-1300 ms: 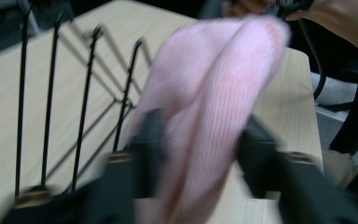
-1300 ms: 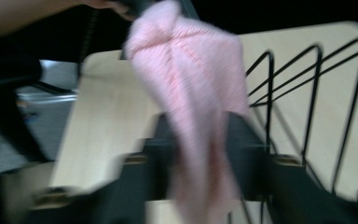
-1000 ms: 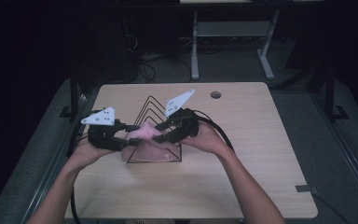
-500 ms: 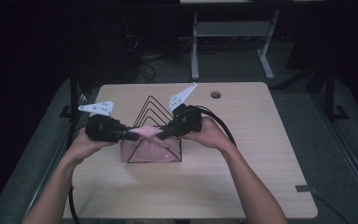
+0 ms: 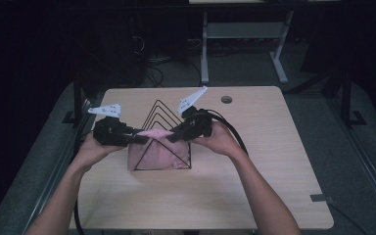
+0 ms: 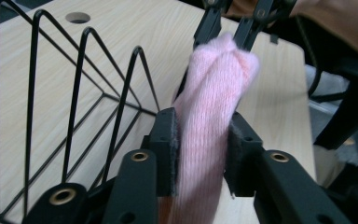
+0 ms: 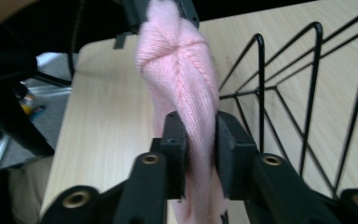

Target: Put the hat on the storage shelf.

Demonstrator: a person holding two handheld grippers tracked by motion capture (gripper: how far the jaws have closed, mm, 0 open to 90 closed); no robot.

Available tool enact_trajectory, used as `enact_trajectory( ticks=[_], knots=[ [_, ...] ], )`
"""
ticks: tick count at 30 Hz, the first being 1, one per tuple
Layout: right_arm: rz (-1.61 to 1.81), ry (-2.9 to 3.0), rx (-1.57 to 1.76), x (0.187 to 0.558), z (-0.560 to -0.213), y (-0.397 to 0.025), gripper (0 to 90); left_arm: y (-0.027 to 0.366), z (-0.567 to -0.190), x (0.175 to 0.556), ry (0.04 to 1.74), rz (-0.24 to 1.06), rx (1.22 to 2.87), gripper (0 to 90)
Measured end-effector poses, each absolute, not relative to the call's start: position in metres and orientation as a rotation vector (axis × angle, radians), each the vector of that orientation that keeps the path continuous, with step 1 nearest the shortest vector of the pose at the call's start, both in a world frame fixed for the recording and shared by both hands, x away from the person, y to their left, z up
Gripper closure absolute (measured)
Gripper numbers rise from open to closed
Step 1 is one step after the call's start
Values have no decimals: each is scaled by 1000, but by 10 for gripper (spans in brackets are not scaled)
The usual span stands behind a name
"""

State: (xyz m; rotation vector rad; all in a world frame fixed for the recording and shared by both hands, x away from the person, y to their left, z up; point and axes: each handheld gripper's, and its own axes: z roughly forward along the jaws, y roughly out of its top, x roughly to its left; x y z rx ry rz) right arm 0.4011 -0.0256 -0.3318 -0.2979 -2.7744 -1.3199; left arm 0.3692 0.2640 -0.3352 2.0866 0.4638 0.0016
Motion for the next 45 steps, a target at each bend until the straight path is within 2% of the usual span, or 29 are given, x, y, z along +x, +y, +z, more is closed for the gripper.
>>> enact_trajectory(
  ticks=[4,6,8,10,16,22,23,25,26,31,39,45],
  knots=[
    [-1321,-2810,-264,395,-329,-30,703,270,-339,365,471,10,2078,664],
    [-1303,-2819,-262,395,-330,-31,731,274,-341,362,464,9,2087,740],
    [-1292,-2847,-238,393,-331,-32,795,274,-341,360,445,21,2092,753],
    [-1314,-2856,-227,390,-327,-33,828,271,-339,359,439,38,2099,755],
    [-1357,-2841,-242,388,-318,-37,829,273,-336,359,440,55,2092,745],
    [-1282,-2838,-251,392,-332,-33,817,269,-343,360,460,60,2114,718],
    [-1288,-2831,-256,392,-332,-34,799,270,-343,360,467,68,2107,682],
    [-1308,-2827,-274,391,-331,-36,653,272,-342,359,477,73,2105,589],
    [-1321,-2816,-295,391,-330,-37,613,274,-341,358,477,85,2100,555],
    [-1382,-2791,-355,391,-328,-49,500,282,-338,352,491,104,2084,448],
    [-1404,-2845,-446,385,-335,-70,418,289,-341,343,534,166,2107,364],
    [-1414,-2850,-539,383,-340,-86,378,293,-345,338,556,199,2112,344]
  ],
)
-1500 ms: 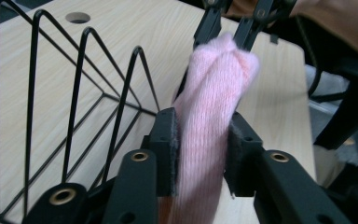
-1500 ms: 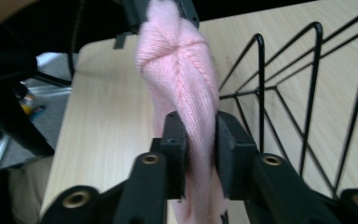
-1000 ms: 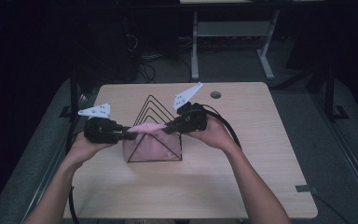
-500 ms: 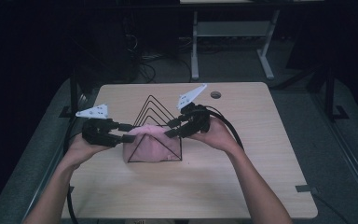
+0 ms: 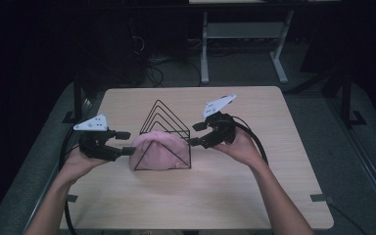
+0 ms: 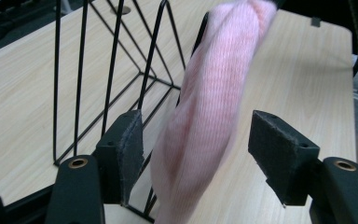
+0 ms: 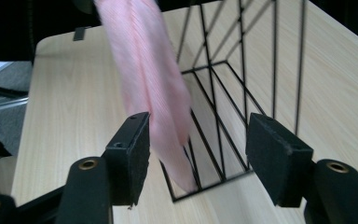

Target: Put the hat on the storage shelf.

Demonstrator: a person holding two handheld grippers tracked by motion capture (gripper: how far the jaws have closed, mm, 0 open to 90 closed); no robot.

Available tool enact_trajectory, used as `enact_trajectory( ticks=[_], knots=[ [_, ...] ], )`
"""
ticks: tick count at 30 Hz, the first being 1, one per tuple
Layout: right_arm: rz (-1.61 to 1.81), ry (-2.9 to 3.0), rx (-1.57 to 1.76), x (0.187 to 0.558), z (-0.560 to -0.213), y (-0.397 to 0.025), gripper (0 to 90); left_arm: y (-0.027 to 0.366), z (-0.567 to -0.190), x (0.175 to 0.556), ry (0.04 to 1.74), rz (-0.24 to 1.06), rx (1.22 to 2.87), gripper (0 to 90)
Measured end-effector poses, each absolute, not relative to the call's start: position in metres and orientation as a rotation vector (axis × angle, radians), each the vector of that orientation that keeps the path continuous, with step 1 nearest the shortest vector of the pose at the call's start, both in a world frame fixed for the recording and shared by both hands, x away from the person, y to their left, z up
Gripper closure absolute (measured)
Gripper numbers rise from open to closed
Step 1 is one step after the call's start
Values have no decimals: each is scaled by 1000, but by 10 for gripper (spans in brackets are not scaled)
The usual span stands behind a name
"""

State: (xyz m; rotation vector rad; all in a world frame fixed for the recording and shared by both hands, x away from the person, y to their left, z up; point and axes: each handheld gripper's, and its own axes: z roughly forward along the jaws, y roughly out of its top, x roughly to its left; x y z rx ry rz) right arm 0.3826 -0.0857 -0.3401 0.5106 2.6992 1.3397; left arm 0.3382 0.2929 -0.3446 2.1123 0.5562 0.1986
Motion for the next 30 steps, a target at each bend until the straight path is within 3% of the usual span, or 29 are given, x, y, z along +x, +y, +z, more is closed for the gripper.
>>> enact_trajectory(
  ticks=[30],
  knots=[
    [1245,2598,842,353,-379,-193,285,316,-379,311,719,280,2129,272]
  ],
)
